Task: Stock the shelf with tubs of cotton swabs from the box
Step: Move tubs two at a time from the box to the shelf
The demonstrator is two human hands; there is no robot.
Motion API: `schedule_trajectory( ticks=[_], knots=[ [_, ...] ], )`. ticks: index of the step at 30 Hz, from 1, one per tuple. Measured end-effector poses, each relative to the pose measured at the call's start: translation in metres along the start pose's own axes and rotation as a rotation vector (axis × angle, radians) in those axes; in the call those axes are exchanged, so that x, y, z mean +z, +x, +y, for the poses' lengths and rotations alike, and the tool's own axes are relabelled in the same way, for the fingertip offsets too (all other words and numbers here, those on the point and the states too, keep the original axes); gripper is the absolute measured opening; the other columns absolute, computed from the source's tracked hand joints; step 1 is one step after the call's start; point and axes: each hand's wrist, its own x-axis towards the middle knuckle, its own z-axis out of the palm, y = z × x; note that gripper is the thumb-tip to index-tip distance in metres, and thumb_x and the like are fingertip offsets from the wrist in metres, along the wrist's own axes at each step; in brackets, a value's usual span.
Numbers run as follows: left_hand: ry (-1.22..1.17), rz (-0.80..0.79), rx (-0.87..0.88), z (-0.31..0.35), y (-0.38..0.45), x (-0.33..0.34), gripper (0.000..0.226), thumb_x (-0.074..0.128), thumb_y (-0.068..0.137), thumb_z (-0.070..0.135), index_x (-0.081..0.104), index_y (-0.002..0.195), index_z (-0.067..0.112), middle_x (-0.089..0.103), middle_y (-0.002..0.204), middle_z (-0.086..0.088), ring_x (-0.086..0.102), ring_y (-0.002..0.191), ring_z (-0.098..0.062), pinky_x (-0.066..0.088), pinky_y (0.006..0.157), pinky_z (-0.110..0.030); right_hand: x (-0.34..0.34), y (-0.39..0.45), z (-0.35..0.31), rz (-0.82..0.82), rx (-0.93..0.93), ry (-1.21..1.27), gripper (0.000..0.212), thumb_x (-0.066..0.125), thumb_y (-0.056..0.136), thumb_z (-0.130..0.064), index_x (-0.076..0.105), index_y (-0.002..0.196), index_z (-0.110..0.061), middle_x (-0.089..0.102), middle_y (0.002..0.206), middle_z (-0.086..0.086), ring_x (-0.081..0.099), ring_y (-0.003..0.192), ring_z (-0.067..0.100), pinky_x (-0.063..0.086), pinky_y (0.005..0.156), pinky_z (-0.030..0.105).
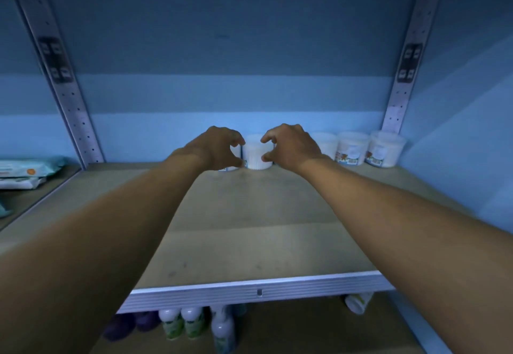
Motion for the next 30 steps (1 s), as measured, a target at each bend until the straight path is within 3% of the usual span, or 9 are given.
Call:
schedule_trajectory(
  ticks=[5, 10, 18, 22, 26, 30],
  knots=[
    [-0.063, 0.012, 0.0, 0.023, -0.039, -0.011, 0.043, 0.074, 0.084, 0.034, 0.061, 0.125, 0.027, 0.058, 0.132, 0.007, 0.057, 0.108, -0.014, 0.042, 0.086, -0.024, -0.026, -0.043, -0.003, -0.025, 0.044, 0.008, 0.032, 0.078, 0.08, -0.03, 0.07, 0.111, -0.036, 0.066, 0.119, -0.005, 0.061, 0.107, 0.018, 0.054, 0.089, 0.036],
    [-0.074, 0.025, 0.057, 0.041, -0.077, -0.013, 0.044, 0.076, 0.082, 0.035, 0.062, 0.123, 0.026, 0.06, 0.127, 0.007, 0.052, 0.096, -0.009, 0.041, 0.083, -0.023, -0.045, -0.098, -0.008, 0.004, -0.019, 0.043, 0.033, 0.078, 0.082, -0.031, 0.072, 0.115, -0.032, 0.067, 0.114, -0.006, 0.056, 0.115, 0.015, 0.05, 0.092, 0.034],
    [-0.103, 0.038, 0.124, 0.062, -0.133, 0.003, 0.045, 0.08, 0.077, 0.038, 0.066, 0.117, 0.025, 0.065, 0.119, 0.006, 0.053, 0.091, -0.007, 0.045, 0.085, -0.023, -0.059, -0.171, -0.01, -0.008, -0.065, 0.12, 0.038, 0.084, 0.078, -0.034, 0.074, 0.114, -0.032, 0.07, 0.111, -0.005, 0.062, 0.102, 0.016, 0.053, 0.093, 0.037],
    [-0.174, 0.025, 0.127, 0.071, -0.164, 0.012, 0.044, 0.08, 0.075, 0.042, 0.066, 0.115, 0.029, 0.065, 0.112, 0.012, 0.058, 0.084, -0.006, 0.042, 0.075, -0.019, -0.055, -0.205, -0.005, -0.034, -0.068, 0.149, 0.038, 0.085, 0.076, -0.037, 0.074, 0.112, -0.033, 0.07, 0.106, -0.009, 0.061, 0.101, 0.013, 0.054, 0.091, 0.039],
    [-0.289, 0.022, 0.169, 0.078, -0.2, 0.025, 0.04, 0.081, 0.073, 0.045, 0.068, 0.109, 0.032, 0.065, 0.109, 0.012, 0.065, 0.083, -0.006, 0.054, 0.078, -0.022, -0.049, -0.241, 0.001, -0.06, -0.033, 0.194, 0.037, 0.085, 0.075, -0.041, 0.074, 0.11, -0.035, 0.071, 0.105, -0.012, 0.062, 0.096, 0.008, 0.054, 0.088, 0.032],
    [-0.351, 0.011, 0.243, 0.08, -0.231, 0.057, 0.035, 0.082, 0.075, 0.038, 0.069, 0.106, 0.028, 0.065, 0.103, 0.008, 0.065, 0.083, -0.01, 0.056, 0.078, -0.028, -0.036, -0.282, 0.01, -0.074, 0.03, 0.247, 0.035, 0.087, 0.074, -0.035, 0.076, 0.107, -0.031, 0.074, 0.1, -0.013, 0.065, 0.084, 0.0, 0.054, 0.084, 0.026]
  ],
)
